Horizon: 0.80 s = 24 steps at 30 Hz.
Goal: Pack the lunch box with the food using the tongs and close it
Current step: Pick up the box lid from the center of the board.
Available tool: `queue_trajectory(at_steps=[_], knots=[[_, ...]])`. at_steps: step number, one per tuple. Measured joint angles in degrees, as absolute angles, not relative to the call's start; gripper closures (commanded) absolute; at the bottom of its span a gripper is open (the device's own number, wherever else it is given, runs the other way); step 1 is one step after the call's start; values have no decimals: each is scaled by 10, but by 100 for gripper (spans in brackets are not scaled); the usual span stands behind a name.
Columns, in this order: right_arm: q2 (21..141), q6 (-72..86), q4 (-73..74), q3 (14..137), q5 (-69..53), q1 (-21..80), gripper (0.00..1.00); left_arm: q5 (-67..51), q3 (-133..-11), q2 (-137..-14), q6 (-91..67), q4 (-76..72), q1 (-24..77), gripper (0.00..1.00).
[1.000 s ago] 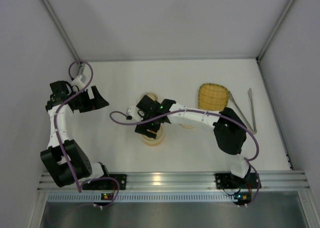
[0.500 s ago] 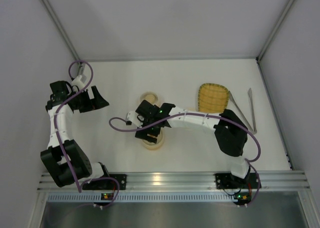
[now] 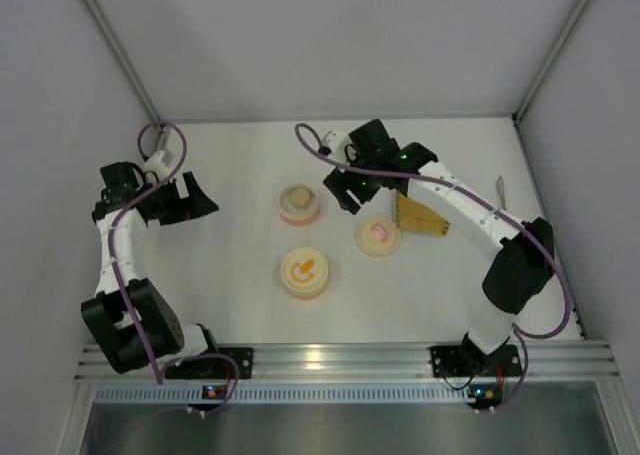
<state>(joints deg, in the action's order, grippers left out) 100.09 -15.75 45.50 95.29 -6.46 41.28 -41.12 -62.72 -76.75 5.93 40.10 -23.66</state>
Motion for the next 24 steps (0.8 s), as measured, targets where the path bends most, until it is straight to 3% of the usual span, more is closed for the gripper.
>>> queue_trajectory(at_steps=[3,9,24], knots=[[971,-138,467,912,-59,364,36,-413,-622,-768,57,394,-237,2],[969,-119,498,838,-36,295,37,-421,-614,-768,46,385,-237,2],[1026,-110,492,808,-53,289,43,-424,-614,-763,44,381,-237,2]])
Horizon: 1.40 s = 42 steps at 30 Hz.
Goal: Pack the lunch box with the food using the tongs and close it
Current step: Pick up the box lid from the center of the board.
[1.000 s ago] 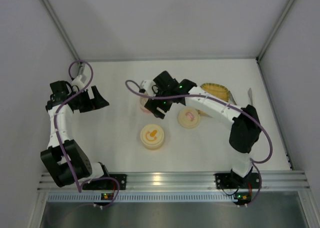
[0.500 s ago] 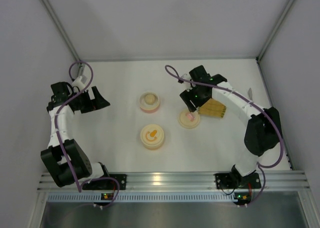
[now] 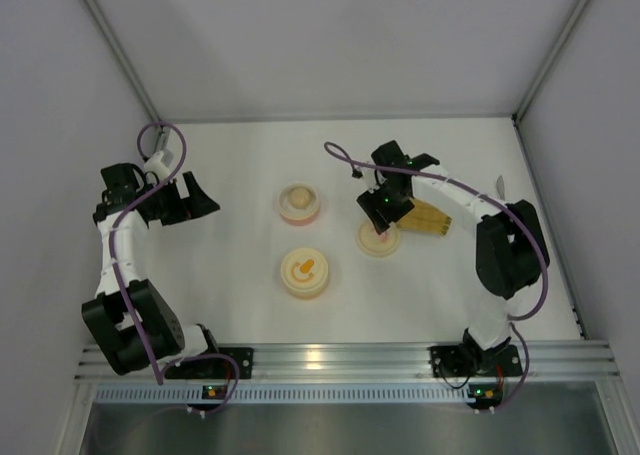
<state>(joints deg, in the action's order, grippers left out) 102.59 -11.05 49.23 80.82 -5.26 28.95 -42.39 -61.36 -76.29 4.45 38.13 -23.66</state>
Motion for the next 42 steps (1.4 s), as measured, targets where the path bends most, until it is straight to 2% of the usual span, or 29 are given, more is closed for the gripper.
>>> queue_trajectory(at_steps=[15,19,22,29,36,42], knots=[[1072,-120,467,787,-83,290,51,-424,-614,-763,45,381,-237,2],[1084,-124,458,787,-87,291,70,-424,-614,-763,44,381,-237,2],[1086,-124,454,787,-87,294,81,-424,-614,-763,45,381,-237,2],[1086,-122,450,787,-92,304,99,-424,-614,-763,45,382,-237,2],[1069,-108,470,830,-117,340,100,-424,-614,-763,45,382,-237,2],[1057,-114,500,946,-126,383,100,-424,-614,-763,48,382,-237,2]])
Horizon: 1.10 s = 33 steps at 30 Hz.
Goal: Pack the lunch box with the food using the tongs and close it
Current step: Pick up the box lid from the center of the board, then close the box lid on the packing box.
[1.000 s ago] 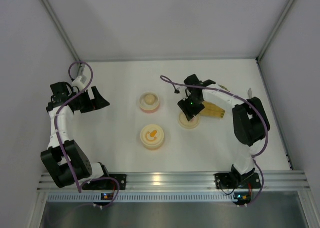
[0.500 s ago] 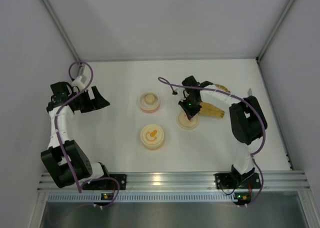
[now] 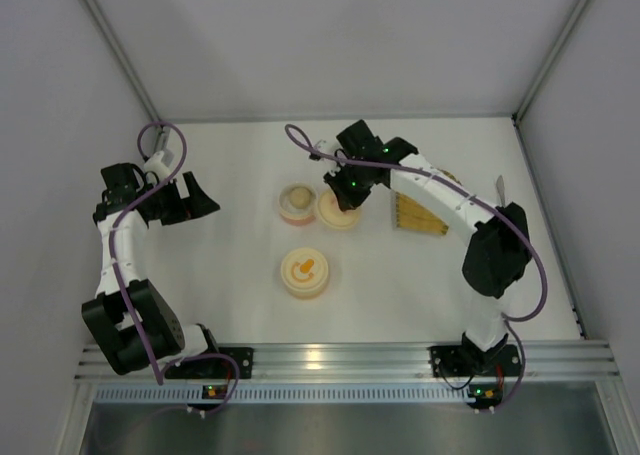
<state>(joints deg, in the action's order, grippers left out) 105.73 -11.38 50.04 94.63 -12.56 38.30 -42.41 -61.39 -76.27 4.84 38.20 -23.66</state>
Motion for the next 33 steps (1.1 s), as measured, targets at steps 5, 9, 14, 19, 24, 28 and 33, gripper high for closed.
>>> queue_trajectory(at_steps=[5,9,14,19,24,28,33], knots=[[1120,-145,522,1133,-111,394,100,-428,-619,-771,51,391,-237,1],[1195,-170,525,1247,-73,409,100,-436,-622,-791,51,398,-237,2],[1272,-191,528,1306,-43,437,100,-439,-622,-802,51,408,-237,2],[1301,-208,530,1306,-24,458,100,-441,-623,-802,51,408,-237,2],[1319,-217,529,1310,-15,464,100,-441,-623,-802,51,408,-237,2],[1330,-220,526,1311,-10,464,100,-441,-623,-802,52,408,-237,2],[1348,-220,518,1314,-7,464,97,-440,-623,-802,57,408,-237,2]])
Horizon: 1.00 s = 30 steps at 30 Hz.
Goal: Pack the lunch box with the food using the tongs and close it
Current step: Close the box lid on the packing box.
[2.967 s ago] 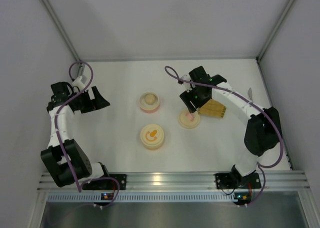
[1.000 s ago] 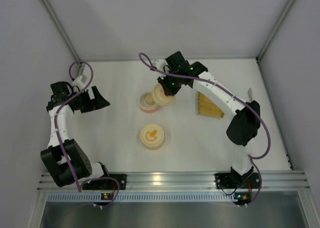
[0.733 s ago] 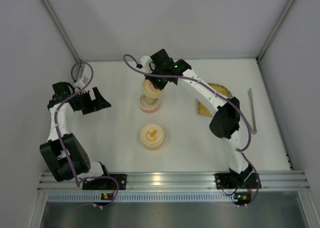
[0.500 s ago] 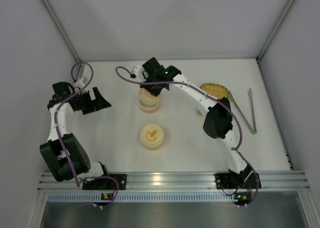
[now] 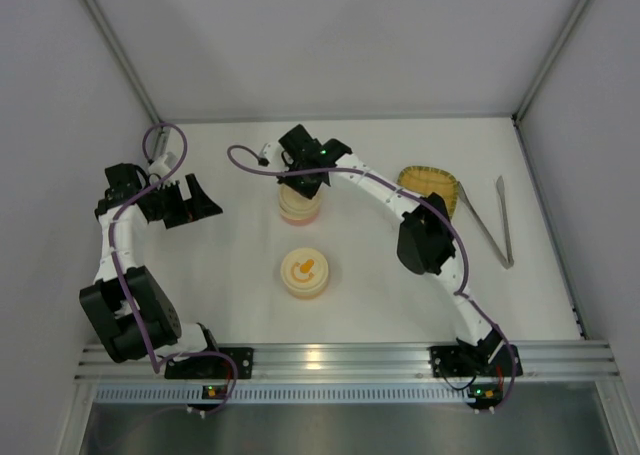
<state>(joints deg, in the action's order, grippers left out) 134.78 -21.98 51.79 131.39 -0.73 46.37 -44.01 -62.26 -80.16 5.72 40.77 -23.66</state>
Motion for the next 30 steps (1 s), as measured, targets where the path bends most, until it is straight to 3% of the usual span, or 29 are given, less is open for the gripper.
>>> queue_trajectory(at_steps=[3,7,14,22,23,27,30], knots=[[1357,-219,516,1314,-1,464,94,-439,-623,-802,58,408,-237,2],[1361,-218,513,1314,2,464,81,-438,-623,-802,60,408,-237,1],[1362,-219,488,1314,2,464,81,-438,-623,-801,60,408,-237,1],[1363,-218,475,1317,2,467,73,-436,-623,-801,62,408,-237,2],[1364,-218,474,1317,2,468,70,-435,-623,-801,62,408,-237,2],[1366,-213,467,1318,2,473,40,-434,-623,-801,62,408,-237,2],[1366,-209,461,1318,0,475,30,-436,-623,-801,62,408,-237,1]])
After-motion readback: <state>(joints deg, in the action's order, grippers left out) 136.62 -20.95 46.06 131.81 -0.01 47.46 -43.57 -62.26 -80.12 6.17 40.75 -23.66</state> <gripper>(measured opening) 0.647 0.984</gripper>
